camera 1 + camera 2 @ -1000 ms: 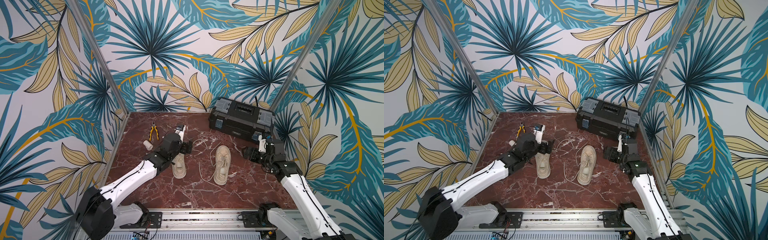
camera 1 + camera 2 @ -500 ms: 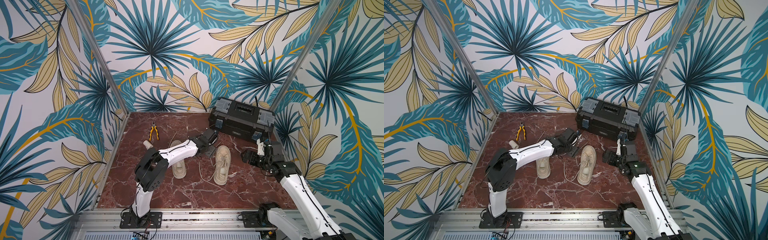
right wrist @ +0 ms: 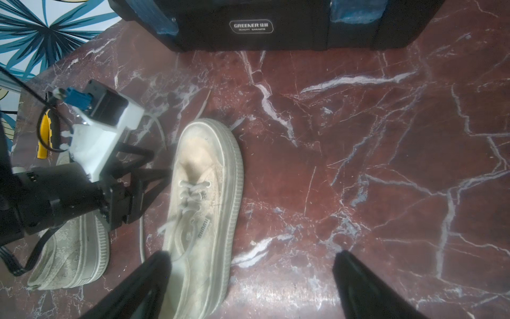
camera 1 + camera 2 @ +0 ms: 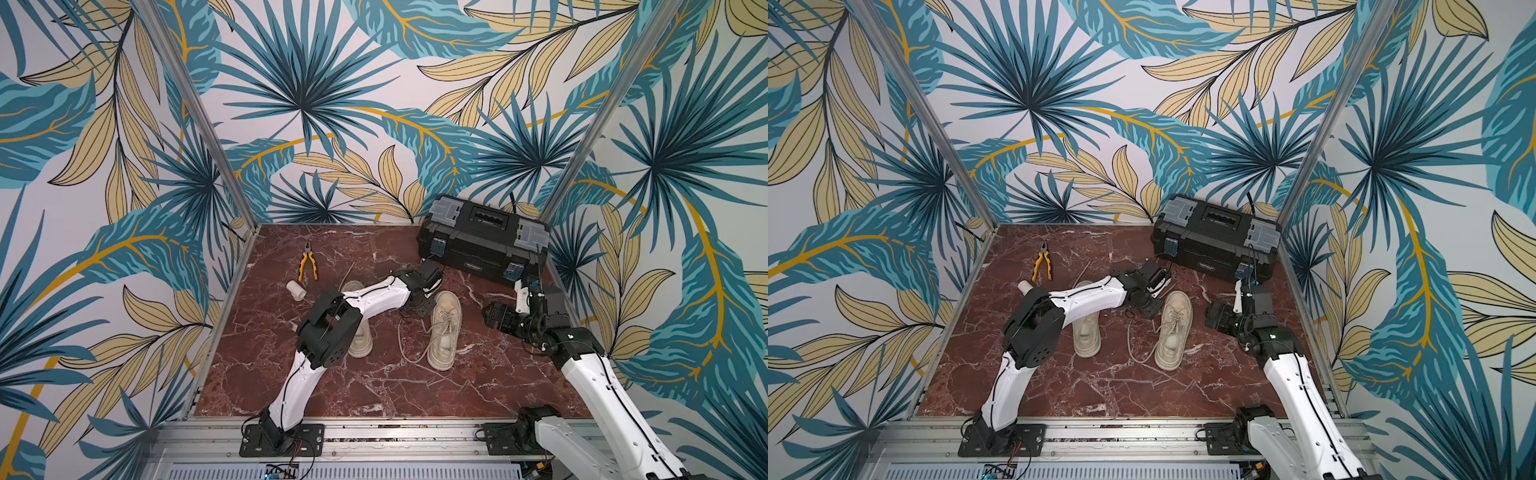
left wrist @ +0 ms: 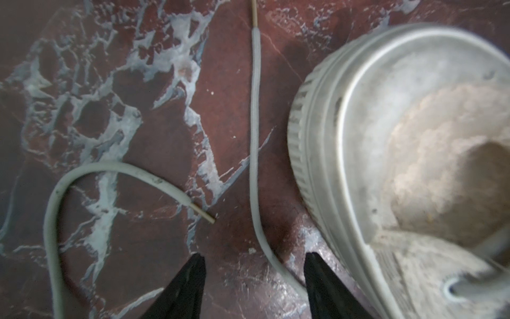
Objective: Tie the shoes
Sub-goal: Cross the shoelace with the shoelace.
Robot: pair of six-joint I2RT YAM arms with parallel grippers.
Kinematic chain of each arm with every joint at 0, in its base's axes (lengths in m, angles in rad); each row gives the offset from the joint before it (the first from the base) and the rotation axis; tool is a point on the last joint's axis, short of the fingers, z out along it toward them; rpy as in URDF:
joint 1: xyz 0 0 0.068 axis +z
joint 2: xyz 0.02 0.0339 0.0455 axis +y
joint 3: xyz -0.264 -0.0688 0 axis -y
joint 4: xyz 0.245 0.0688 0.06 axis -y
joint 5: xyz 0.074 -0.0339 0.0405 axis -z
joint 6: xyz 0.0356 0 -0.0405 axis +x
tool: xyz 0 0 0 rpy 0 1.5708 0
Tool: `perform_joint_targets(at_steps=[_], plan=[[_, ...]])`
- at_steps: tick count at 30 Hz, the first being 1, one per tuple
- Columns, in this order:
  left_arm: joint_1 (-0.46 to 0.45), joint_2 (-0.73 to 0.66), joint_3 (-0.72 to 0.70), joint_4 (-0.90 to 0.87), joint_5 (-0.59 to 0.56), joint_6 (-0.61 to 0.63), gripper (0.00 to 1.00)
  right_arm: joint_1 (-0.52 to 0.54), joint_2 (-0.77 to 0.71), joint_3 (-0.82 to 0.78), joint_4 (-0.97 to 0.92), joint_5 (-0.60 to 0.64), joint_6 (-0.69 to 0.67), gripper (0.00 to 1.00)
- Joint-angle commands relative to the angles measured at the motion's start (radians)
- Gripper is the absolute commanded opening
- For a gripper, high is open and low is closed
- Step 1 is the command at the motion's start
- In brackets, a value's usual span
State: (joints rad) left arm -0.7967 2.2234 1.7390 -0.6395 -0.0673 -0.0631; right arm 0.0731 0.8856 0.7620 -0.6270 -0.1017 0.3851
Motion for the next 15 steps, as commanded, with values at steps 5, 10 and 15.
perform_joint_targets(at_steps=[5,10,15], plan=[[-0.007,0.057,0.104,-0.025,-0.004,0.005,0.57,0.005,-0.02,-0.026,-0.014,0.008,0.022,0.97],[-0.007,0.096,0.115,-0.03,-0.033,0.002,0.49,0.005,-0.032,-0.024,-0.019,-0.003,0.04,0.97],[-0.006,0.11,0.094,-0.032,-0.083,-0.014,0.41,0.005,-0.071,-0.003,-0.047,0.002,0.052,0.97]])
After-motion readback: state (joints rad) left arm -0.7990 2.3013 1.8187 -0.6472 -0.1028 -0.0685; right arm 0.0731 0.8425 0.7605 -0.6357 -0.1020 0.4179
